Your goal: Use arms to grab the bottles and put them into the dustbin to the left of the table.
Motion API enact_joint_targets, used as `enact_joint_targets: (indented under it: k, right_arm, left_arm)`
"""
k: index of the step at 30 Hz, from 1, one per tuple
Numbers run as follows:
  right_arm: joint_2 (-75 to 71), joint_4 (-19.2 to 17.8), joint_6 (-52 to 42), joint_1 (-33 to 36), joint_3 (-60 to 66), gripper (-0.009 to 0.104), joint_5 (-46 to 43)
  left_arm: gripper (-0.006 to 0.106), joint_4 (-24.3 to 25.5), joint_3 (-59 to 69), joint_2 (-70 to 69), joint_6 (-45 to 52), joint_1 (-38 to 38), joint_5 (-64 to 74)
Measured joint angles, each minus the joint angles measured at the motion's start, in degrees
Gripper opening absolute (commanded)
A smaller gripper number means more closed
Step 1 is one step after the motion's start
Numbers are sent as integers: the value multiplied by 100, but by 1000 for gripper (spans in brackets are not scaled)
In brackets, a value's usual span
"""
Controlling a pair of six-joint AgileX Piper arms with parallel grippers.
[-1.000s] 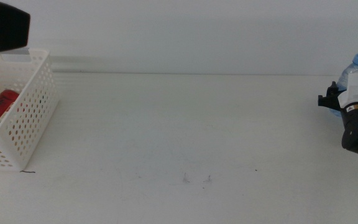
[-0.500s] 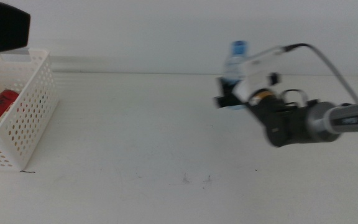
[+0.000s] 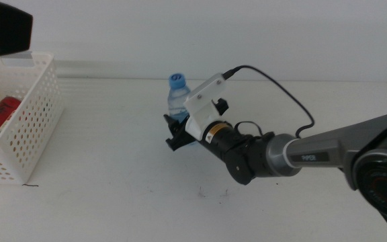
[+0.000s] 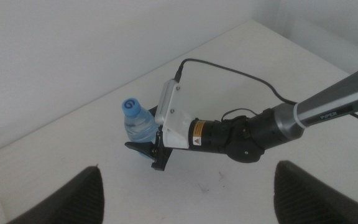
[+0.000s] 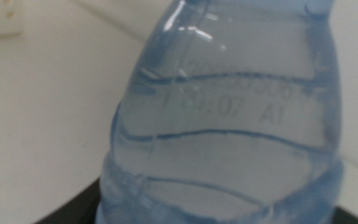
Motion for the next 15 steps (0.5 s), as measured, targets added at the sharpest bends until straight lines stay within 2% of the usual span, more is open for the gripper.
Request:
enact_joint_targets:
  k: [5, 9, 12, 15]
  right_arm:
    - [124, -185, 77, 46, -117, 0, -115]
    - [146, -225, 343, 46, -117, 11, -150]
    - [146, -331, 513, 46, -117, 33, -150]
    - [146, -606, 765, 46, -117, 64, -150]
  left_arm:
    - [94, 0, 0, 0, 0, 0, 0]
    - [94, 0, 0, 0, 0, 0, 0]
    - [94, 0, 0, 0, 0, 0, 0]
    - [94, 0, 0, 0, 0, 0, 0]
